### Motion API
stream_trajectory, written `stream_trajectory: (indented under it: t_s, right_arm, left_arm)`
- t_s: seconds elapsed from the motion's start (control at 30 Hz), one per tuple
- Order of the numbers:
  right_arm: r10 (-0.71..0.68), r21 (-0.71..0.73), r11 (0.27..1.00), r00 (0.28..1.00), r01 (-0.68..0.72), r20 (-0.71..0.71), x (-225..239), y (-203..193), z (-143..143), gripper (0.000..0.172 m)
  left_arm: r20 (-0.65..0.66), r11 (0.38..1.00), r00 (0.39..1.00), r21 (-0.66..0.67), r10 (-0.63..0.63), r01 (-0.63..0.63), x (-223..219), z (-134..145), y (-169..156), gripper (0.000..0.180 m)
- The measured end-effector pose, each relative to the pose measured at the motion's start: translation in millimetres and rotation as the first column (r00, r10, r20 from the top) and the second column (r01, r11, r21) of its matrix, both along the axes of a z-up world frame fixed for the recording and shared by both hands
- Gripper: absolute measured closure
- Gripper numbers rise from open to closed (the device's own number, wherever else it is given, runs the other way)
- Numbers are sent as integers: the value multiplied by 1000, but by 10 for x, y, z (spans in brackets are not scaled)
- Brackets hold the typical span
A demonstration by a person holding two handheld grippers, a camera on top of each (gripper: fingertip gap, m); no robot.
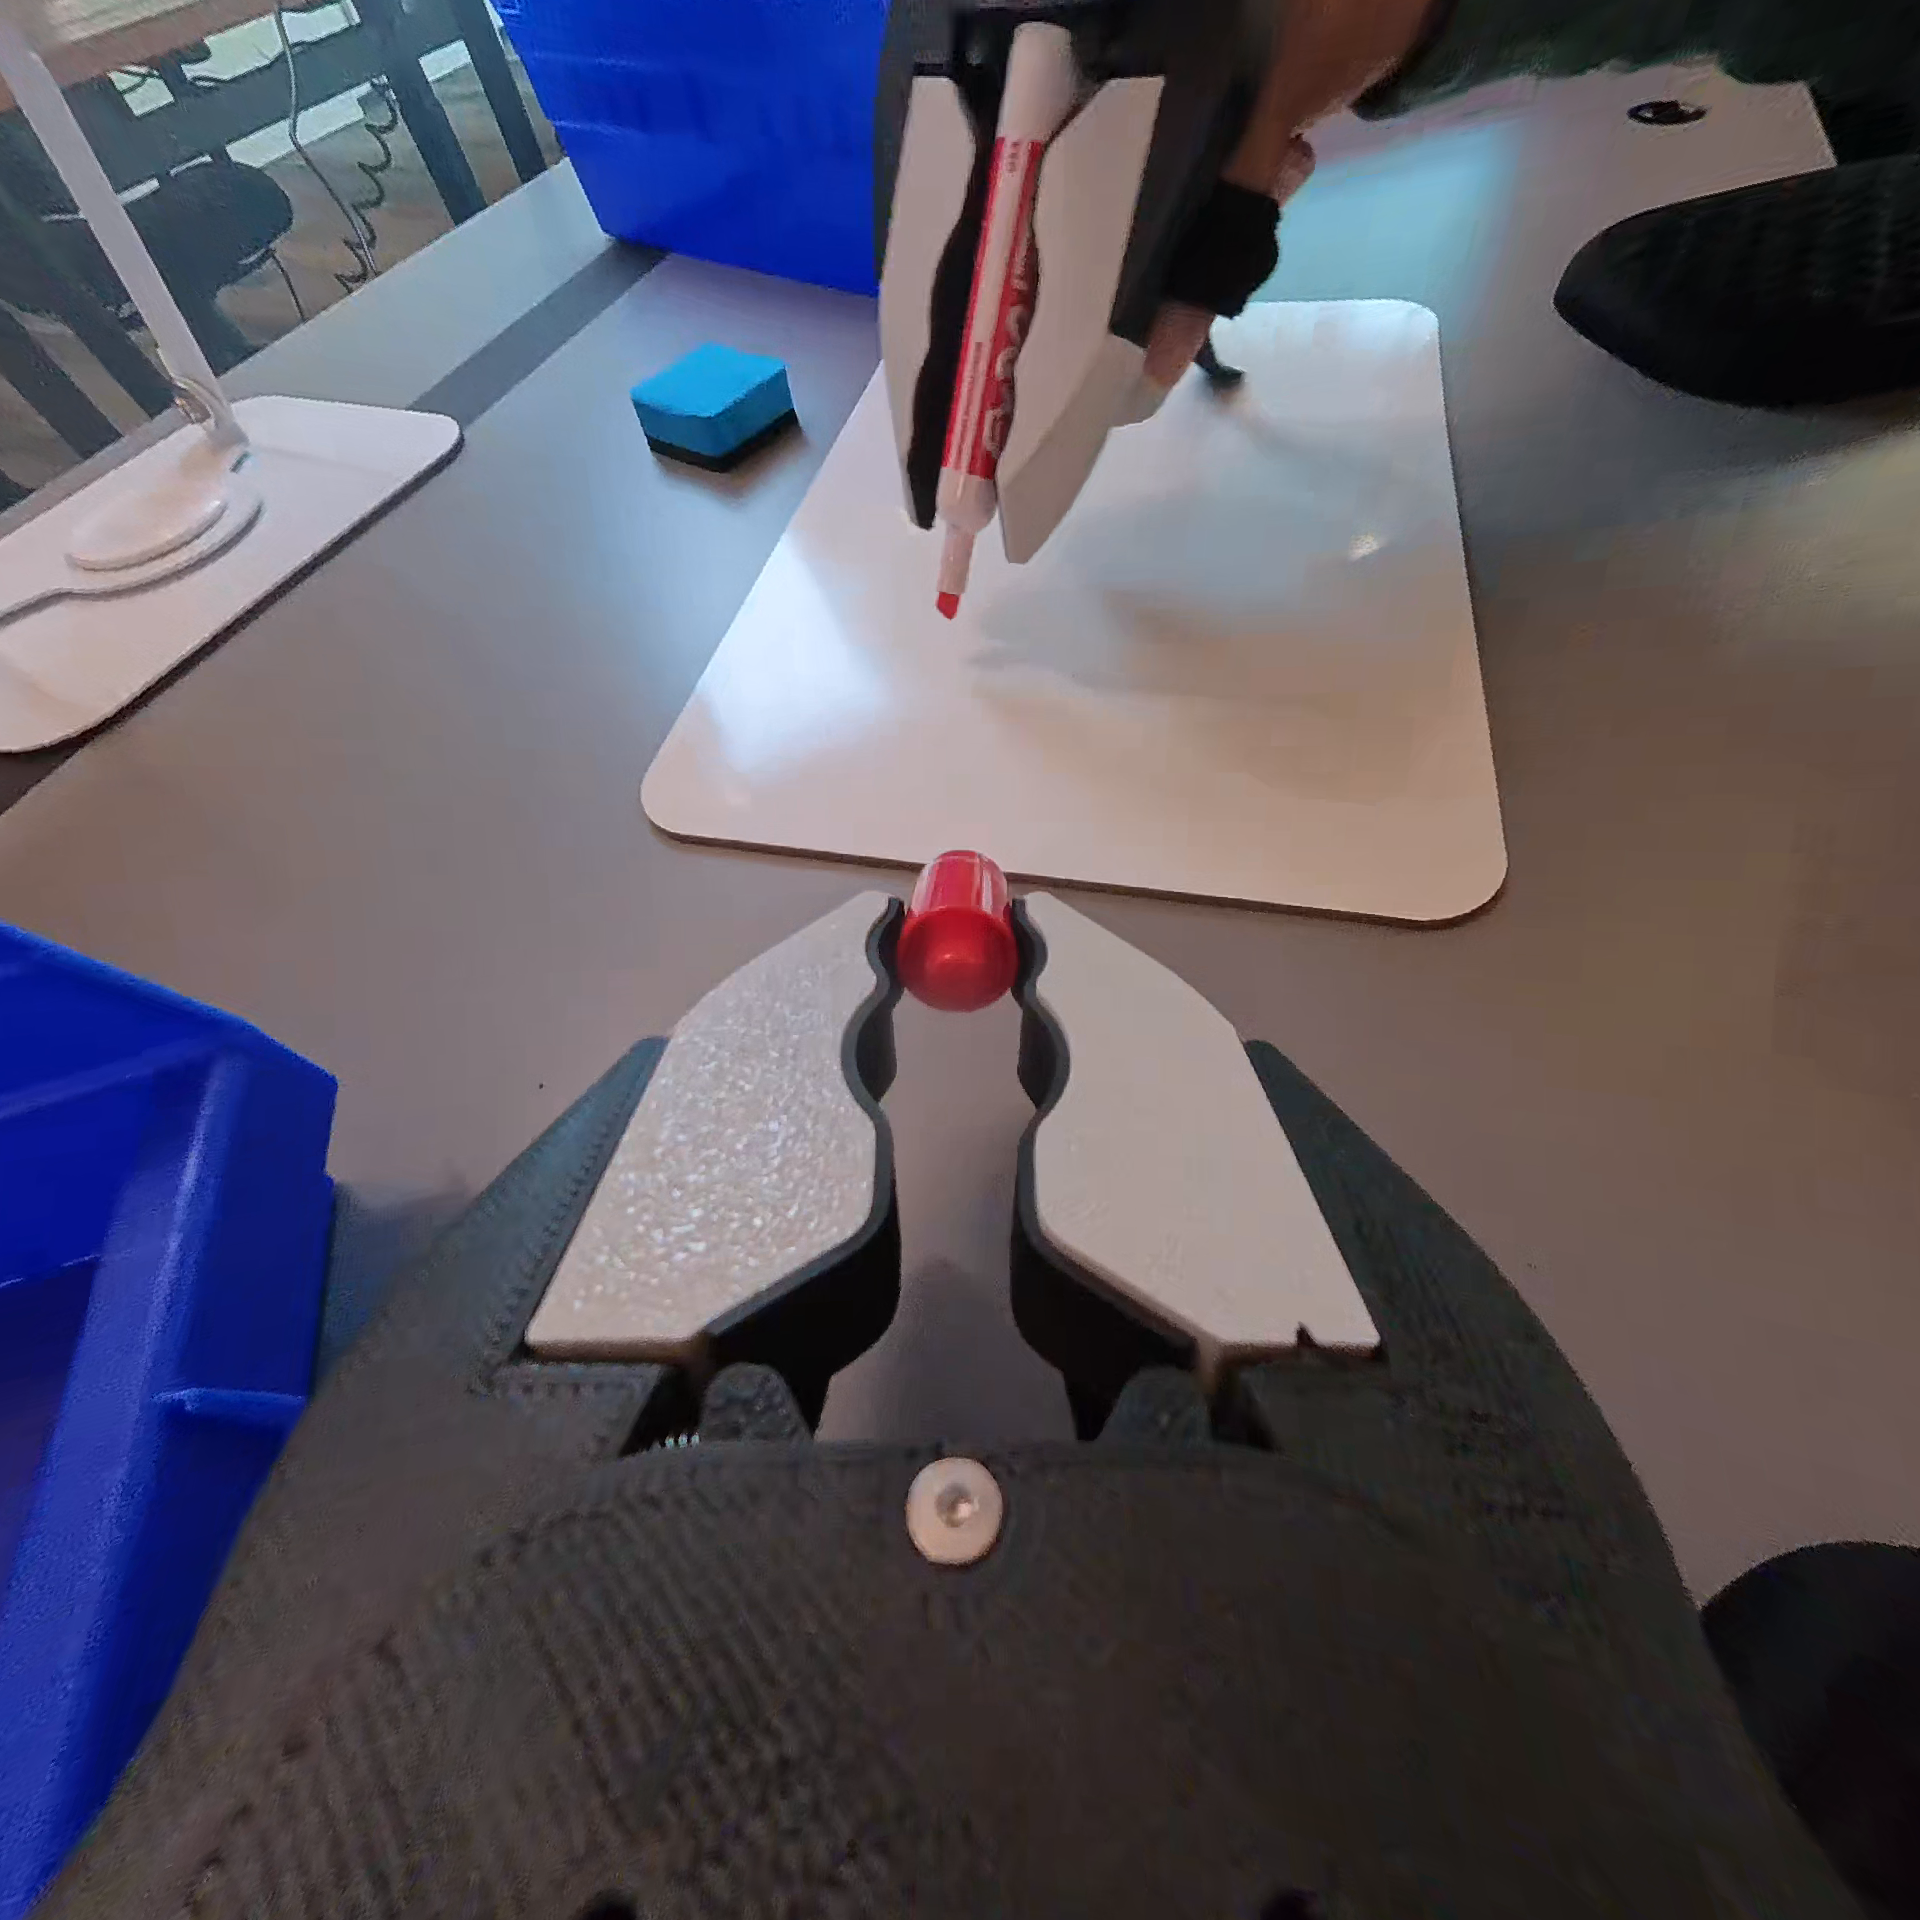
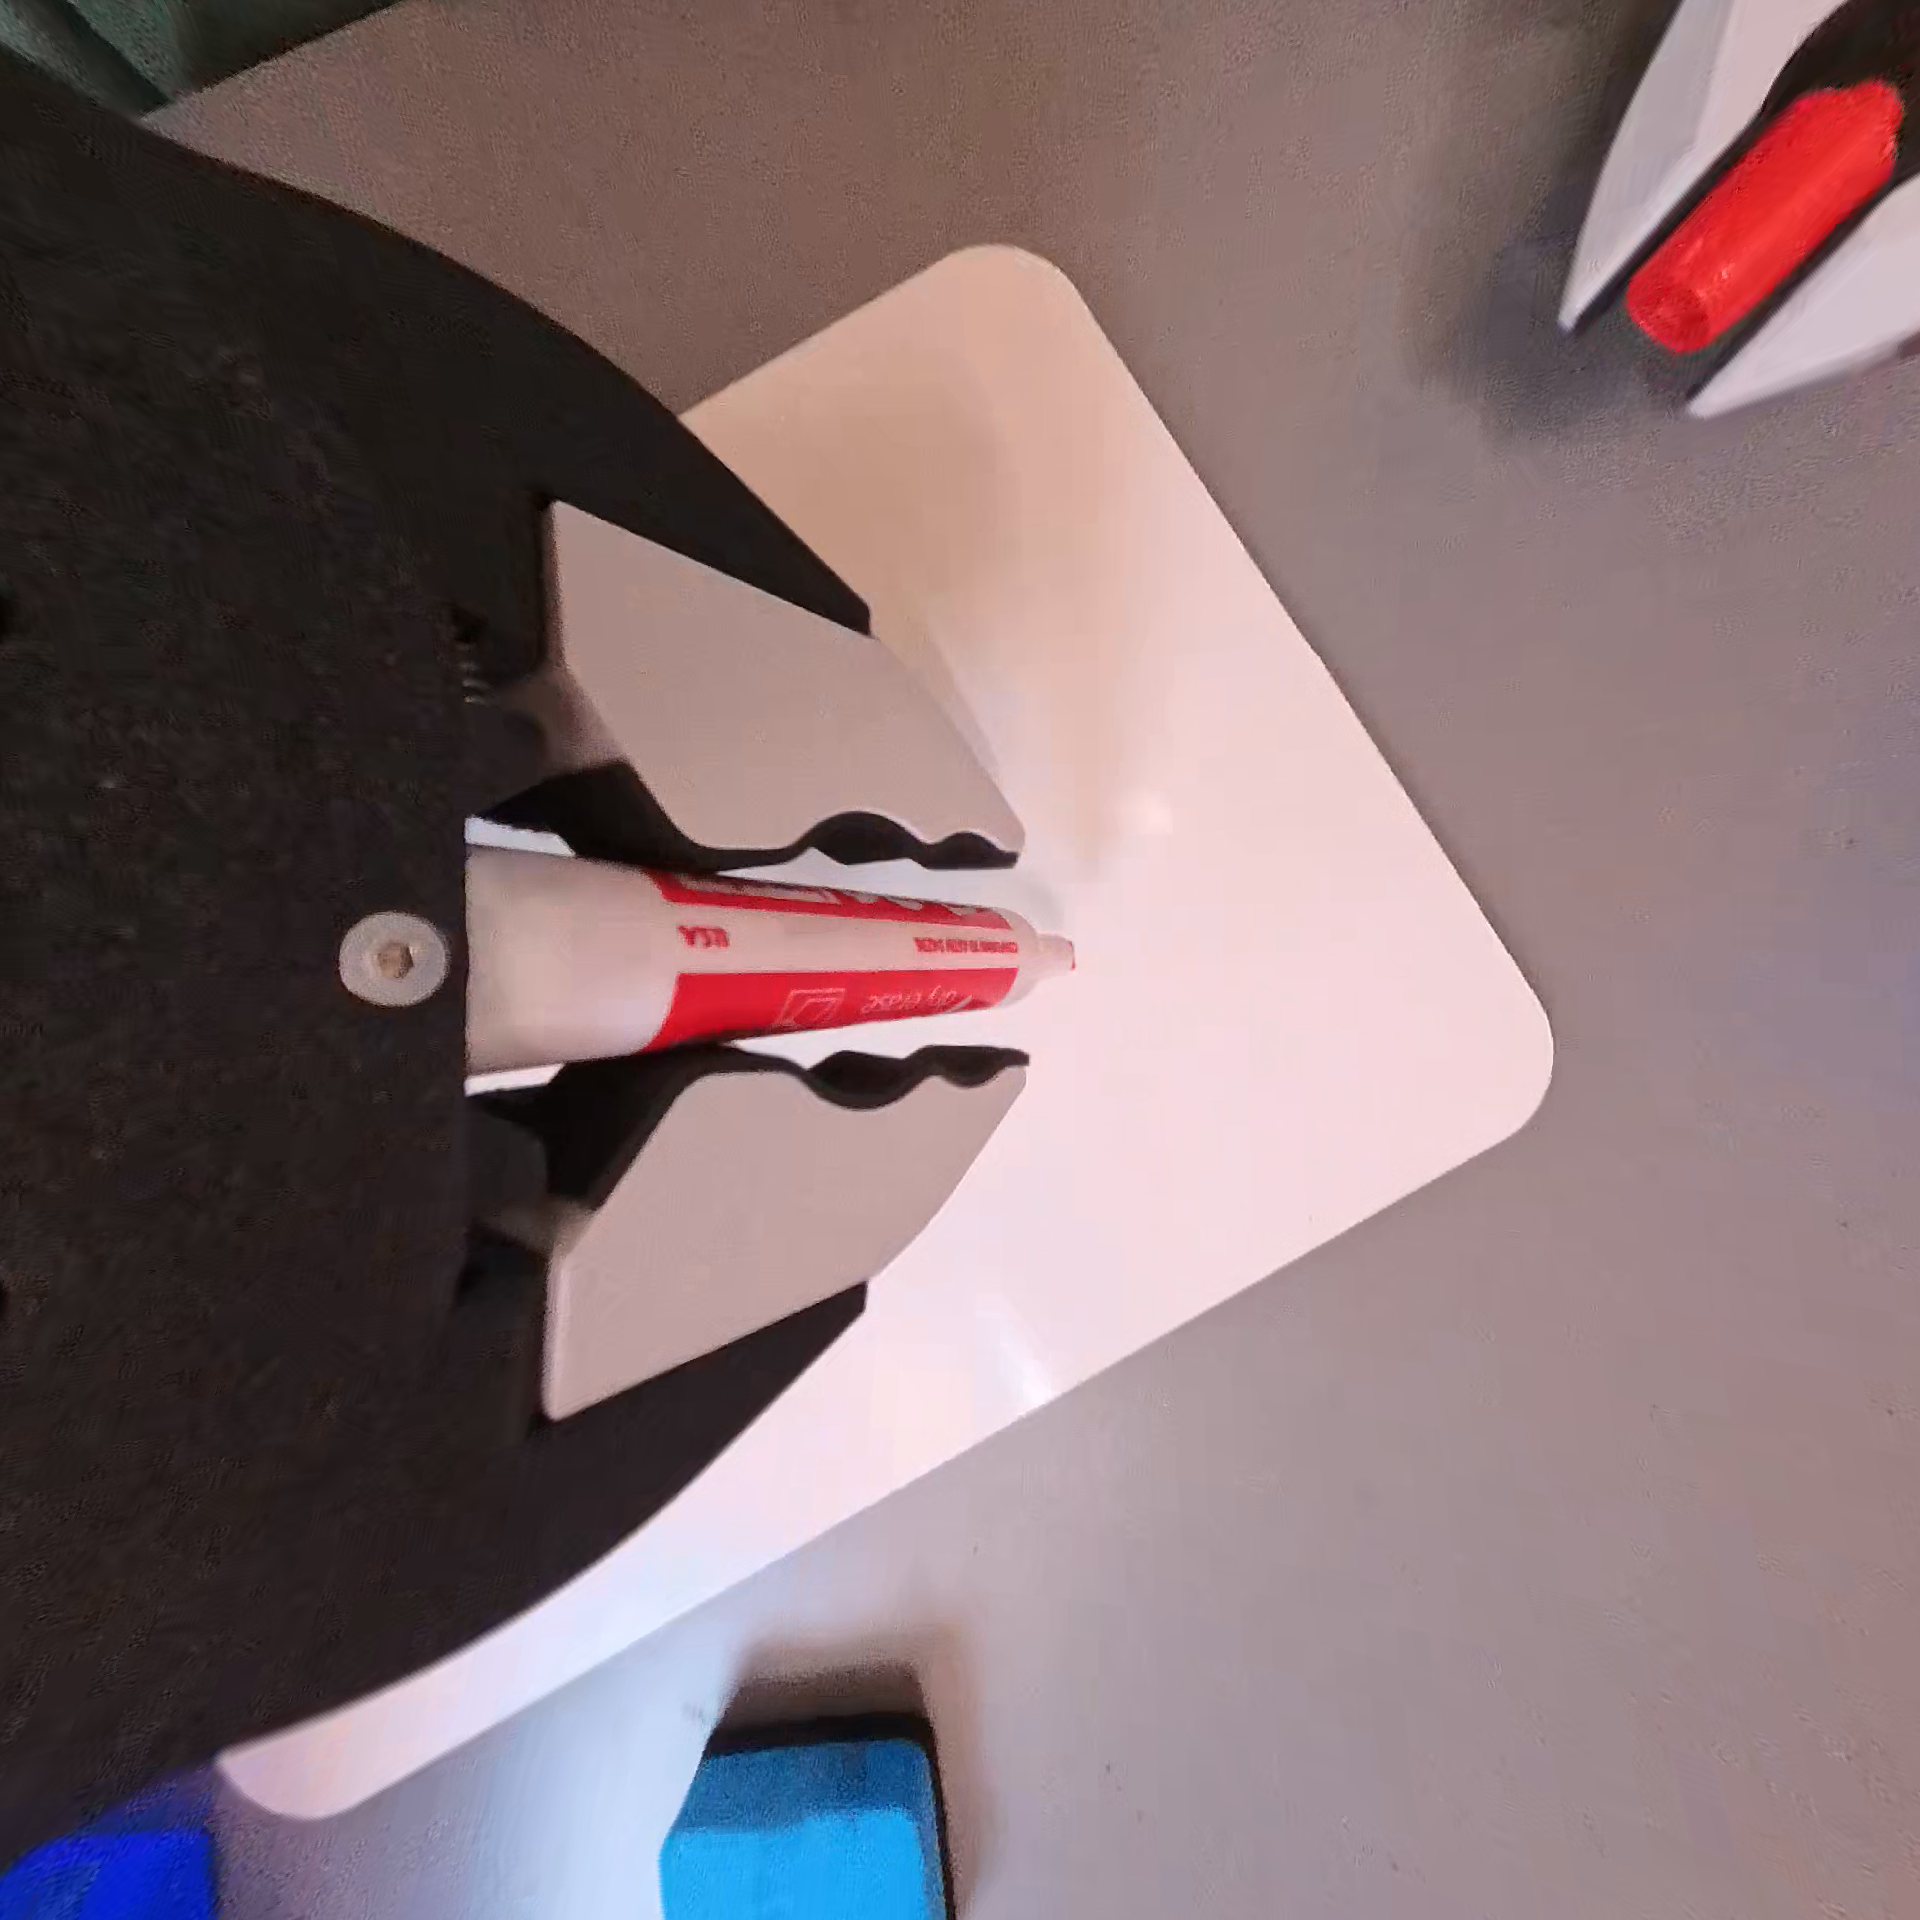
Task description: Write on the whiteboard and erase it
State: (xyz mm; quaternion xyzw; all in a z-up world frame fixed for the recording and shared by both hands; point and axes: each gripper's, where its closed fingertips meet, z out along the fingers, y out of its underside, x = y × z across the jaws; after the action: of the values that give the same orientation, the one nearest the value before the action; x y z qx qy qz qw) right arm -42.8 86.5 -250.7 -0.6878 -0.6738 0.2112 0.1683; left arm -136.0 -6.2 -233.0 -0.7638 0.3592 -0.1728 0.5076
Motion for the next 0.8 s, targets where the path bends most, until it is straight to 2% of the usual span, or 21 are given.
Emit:
stream_trajectory:
  t_s: [0.33,0.53,0.67,0.73,0.8]
  right_arm:
    - [56,107,992,993,-67,100,-220,225,-89,137]
    - [170,91,979,979,-181,115,-382,-112,-127,136]
    - [271,43,959,947,-282,171,-138,-542,-127,137]
    - [257,64,959,943,-276,211,53,-510,-123,137]
    - [200,91,970,952,-226,231,142,-271,-122,137]
  left_arm:
    - [-9,1000,1000,-7,29,-29,-63,21,-1,161]
    - [-23,999,1000,-35,18,-18,-52,-43,-14,161]
    - [-29,999,999,-48,18,-20,-60,-80,-13,161]
    - [-22,998,1000,-57,18,-19,-55,-96,-8,161]
    - [-25,997,1000,-71,15,-17,-43,-132,-4,161]
